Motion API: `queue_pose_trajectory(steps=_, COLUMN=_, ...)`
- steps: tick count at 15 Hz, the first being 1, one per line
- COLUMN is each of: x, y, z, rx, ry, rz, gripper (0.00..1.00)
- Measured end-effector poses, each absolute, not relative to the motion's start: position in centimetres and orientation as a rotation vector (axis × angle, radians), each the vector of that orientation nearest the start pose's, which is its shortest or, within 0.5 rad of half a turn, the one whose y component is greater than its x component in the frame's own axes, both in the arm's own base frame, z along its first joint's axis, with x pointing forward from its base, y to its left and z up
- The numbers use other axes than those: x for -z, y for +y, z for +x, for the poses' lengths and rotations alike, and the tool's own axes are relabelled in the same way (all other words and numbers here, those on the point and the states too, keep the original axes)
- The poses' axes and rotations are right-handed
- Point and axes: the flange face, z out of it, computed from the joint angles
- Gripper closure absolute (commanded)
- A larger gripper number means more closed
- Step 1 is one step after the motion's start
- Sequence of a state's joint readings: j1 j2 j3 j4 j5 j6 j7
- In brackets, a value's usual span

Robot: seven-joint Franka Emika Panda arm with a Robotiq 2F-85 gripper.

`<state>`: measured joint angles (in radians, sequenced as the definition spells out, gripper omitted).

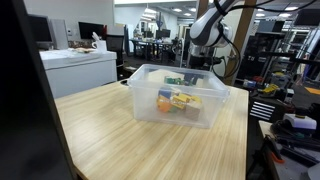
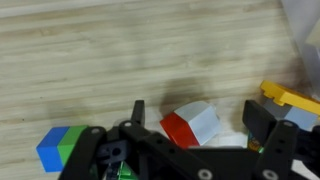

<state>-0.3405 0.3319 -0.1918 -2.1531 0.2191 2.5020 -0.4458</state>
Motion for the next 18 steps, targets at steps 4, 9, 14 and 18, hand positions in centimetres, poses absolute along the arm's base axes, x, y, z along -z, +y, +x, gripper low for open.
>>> queue_pose_trajectory(steps=4, x=-24.6, y=-28.9, z=50.5, rx=0.096, ry=0.362, rz=-3.072, gripper=0.0)
queue_pose_trajectory(steps=9, x=-24.2, y=-29.3, z=51.8, rx=0.108, ry=0.348, rz=-3.083, gripper=0.4)
queue_pose_trajectory(steps=14, x=-23.9, y=-30.3, z=51.1, rx=0.096, ry=0.361, rz=-3.083, gripper=0.6)
queue_pose_trajectory(steps=18, x=-23.8, y=-31.1, z=50.4, rx=0.087, ry=0.36, rz=-3.09, gripper=0.6)
